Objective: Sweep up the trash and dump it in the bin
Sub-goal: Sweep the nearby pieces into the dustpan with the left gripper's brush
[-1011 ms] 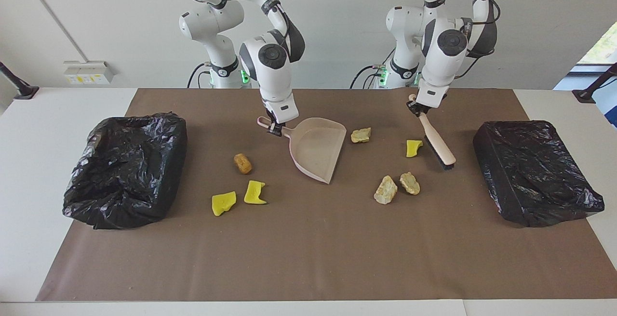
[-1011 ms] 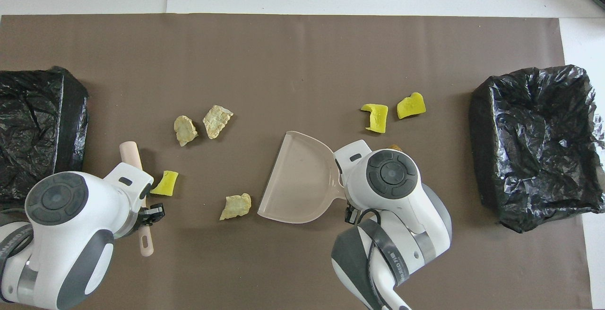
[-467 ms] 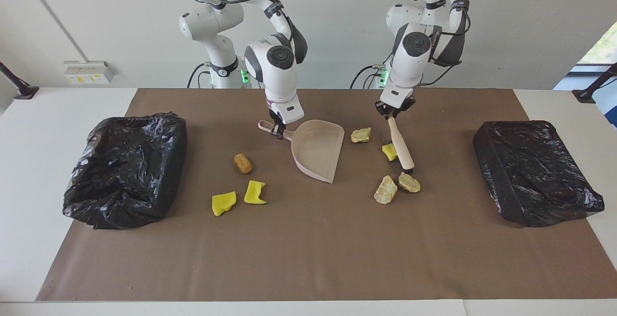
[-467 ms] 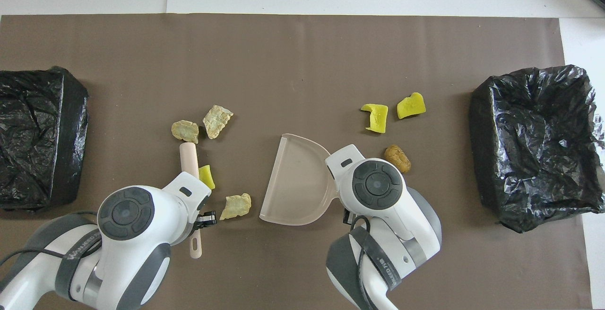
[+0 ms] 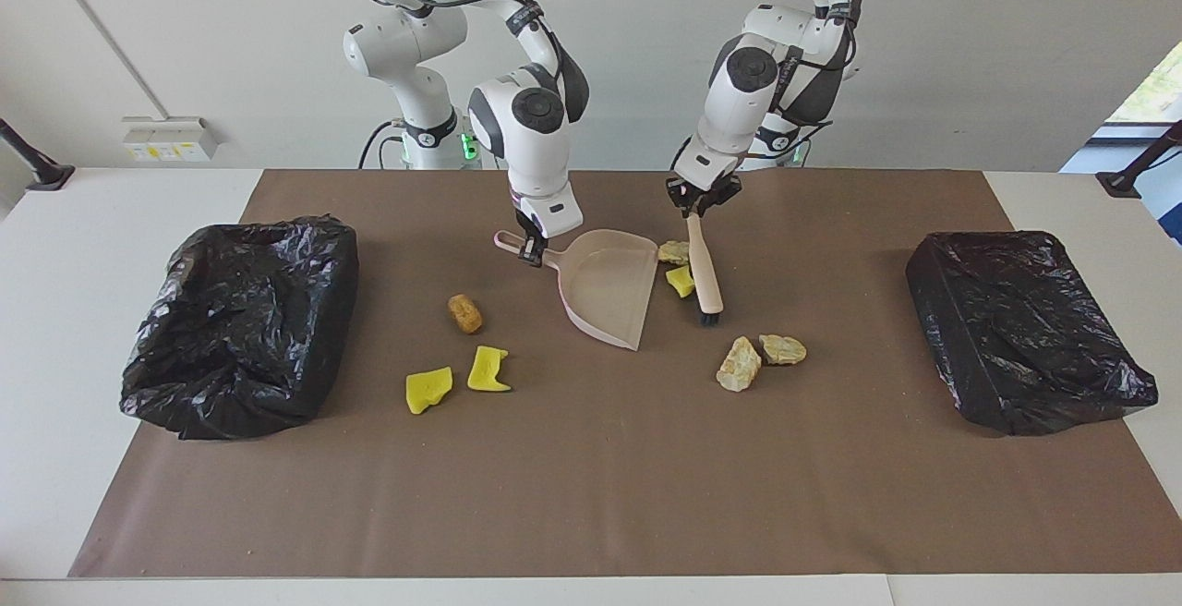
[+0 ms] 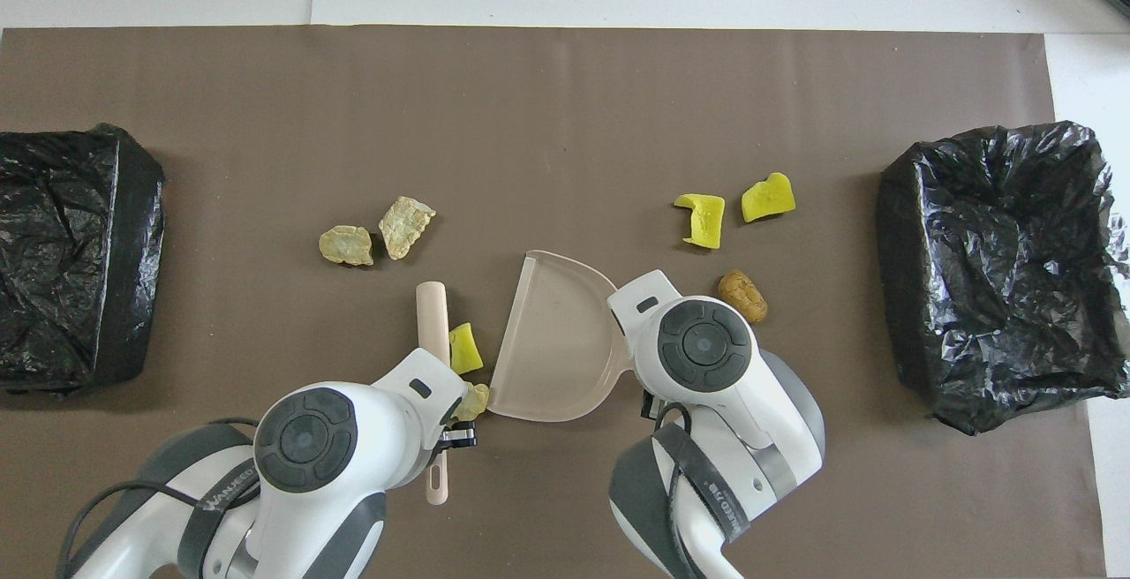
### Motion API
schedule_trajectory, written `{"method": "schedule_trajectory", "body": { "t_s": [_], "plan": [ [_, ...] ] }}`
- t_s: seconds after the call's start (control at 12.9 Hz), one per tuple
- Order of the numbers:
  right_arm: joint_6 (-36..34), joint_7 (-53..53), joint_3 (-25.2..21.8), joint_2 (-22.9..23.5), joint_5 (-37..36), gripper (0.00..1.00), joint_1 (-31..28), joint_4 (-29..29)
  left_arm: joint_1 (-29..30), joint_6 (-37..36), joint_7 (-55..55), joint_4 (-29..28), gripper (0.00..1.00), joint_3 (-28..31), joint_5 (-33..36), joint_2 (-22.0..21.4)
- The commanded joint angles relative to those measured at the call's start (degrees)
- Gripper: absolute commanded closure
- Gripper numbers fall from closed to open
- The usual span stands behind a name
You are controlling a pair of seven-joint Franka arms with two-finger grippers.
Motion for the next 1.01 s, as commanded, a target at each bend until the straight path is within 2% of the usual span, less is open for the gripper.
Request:
{"method": "schedule_trajectory", "body": {
  "t_s": [0.0,0.23,0.47,0.93],
  "plan": [
    [0.69,-0.58,0.13,0.01,-0.89,1.00,-0.14,-0.77,-5.54,0.55,-4.03,1.84,1.00,0.79,-1.13,0.33],
    [0.61,-0.58,0.13,0.01,-0.89,1.00,-0.23,-0.77,-9.41,0.55,-6.94,3.60,1.00,0.79,-2.53,0.59],
    [-0.01,-0.67,0.13,0.01,-0.89,1.00,-0.23,-0.77,-10.83,1.07,-9.14,8.51,1.00,0.70,-3.50,3.75],
    [-0.36,-0.67,0.13,0.01,-0.89,1.00,-0.23,-0.77,-9.60,0.82,-12.75,17.92,1.00,1.05,-3.16,9.90]
  ]
}}
